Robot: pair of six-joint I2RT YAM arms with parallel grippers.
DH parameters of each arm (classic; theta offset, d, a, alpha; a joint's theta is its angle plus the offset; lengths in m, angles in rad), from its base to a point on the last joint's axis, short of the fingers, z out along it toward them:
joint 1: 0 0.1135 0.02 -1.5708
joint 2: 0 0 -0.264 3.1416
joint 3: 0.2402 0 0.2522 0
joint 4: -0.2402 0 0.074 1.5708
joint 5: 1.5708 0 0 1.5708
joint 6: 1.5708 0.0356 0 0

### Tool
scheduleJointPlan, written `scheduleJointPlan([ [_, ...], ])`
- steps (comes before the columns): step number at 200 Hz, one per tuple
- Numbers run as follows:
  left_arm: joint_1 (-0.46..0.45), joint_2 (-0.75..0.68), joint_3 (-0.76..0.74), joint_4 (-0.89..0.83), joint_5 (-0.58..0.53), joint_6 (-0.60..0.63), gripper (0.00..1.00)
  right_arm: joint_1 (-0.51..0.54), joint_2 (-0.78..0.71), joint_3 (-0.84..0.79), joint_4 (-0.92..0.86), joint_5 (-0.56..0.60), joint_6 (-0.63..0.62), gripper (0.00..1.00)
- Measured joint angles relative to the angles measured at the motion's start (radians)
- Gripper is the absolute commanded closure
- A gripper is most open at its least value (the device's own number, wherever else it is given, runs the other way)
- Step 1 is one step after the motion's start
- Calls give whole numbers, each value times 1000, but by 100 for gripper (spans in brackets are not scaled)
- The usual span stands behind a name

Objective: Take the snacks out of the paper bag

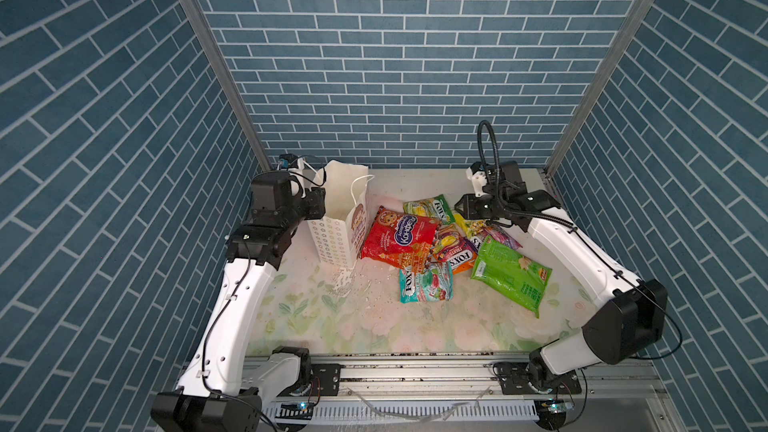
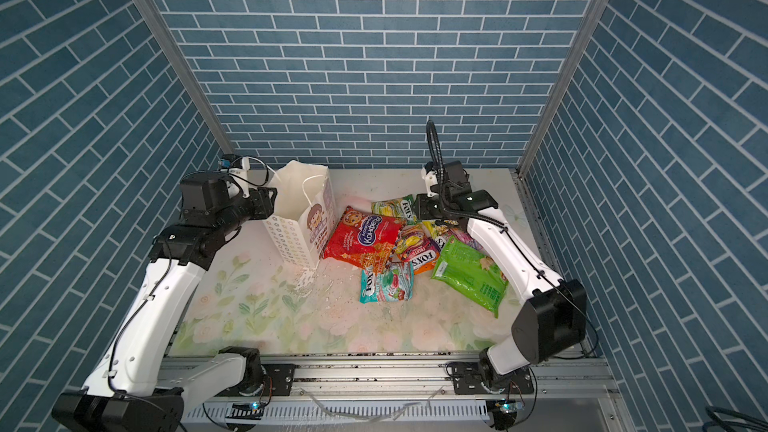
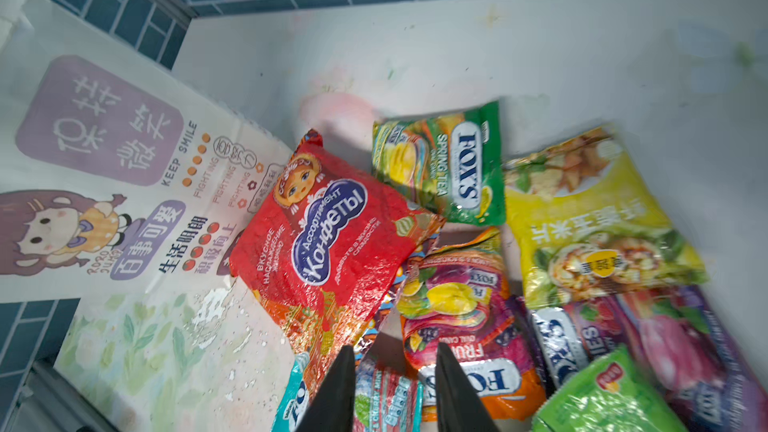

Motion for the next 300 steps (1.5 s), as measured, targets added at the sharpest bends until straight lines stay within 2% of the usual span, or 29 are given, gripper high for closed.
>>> scheduleJointPlan([
  [58, 2, -155, -66, 29, -144, -12, 44, -186, -257, -193, 164, 256, 52, 61],
  [78, 2, -204, -87, 11, -233, -26, 40, -242, -298, -240, 178, 326, 60, 60],
  [104, 2, -228, -159, 1, -299, -45, 37, -304, -308, -268, 186, 359, 60, 60],
  [116, 2, -219, -206, 4, -315, -53, 21, -325, -308, -280, 193, 361, 60, 60],
  [135, 2, -188, -316, 58, -334, -60, 15, -348, -307, -295, 211, 364, 60, 60],
  [154, 2, -131, -464, 184, -353, -34, 10, -356, -307, -315, 230, 363, 60, 60],
  [178, 2, -46, -673, 427, -383, 26, 6, -365, -307, -343, 244, 360, 60, 60],
  [201, 2, 33, -806, 642, -410, 79, 4, -375, -307, -357, 245, 357, 60, 60],
  [259, 3, 235, -876, 1118, -423, 182, 3, -404, -312, -445, 313, 361, 55, 60],
  [268, 3, 277, -878, 1173, -418, 194, 1, -410, -312, -474, 333, 364, 48, 59],
  [300, 2, 432, -889, 1339, -370, 236, 0, -427, -311, -589, 447, 392, -1, 57],
])
